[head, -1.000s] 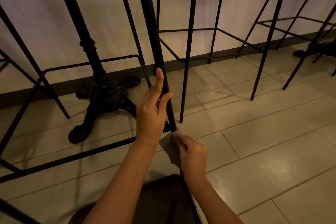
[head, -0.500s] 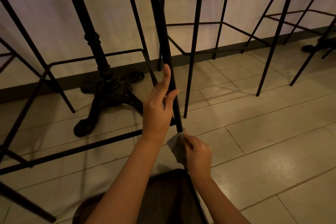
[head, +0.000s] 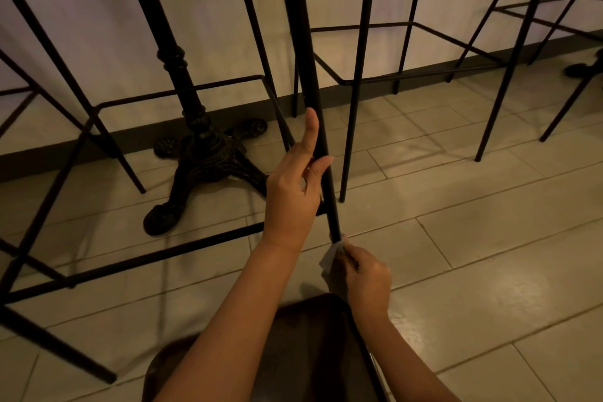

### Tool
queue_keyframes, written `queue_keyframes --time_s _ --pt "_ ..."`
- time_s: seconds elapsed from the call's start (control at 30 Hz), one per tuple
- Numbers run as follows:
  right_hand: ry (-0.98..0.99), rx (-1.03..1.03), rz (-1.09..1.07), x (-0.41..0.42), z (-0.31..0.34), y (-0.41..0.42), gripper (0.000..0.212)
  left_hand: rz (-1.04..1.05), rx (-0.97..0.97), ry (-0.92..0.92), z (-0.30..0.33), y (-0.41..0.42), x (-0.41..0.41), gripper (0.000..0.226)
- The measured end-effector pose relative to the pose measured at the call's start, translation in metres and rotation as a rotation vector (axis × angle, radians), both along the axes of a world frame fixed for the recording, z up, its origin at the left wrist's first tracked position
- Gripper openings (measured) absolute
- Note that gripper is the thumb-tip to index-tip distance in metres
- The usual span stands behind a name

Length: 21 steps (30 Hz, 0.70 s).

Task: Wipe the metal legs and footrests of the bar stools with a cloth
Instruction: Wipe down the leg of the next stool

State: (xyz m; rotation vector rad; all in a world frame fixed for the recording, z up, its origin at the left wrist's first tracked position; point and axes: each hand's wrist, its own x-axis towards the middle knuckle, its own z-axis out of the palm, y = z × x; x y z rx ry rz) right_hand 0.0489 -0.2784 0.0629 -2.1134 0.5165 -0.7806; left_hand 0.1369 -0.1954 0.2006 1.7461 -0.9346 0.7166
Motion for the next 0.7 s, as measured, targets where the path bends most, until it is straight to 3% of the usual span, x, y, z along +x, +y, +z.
queue_keyframes --time_s 0.27,0.7 --pt "-0.065 -0.034 0.003 0.003 0.008 0.0 0.021 0.013 -0.014 0.004 -0.003 -0.002 -0.001 0.068" --pt "0.027 0.018 -0.007 -0.003 -0.006 0.001 0.025 0.017 -0.001 0.002 -0.013 0.001 -0.004 0.064"
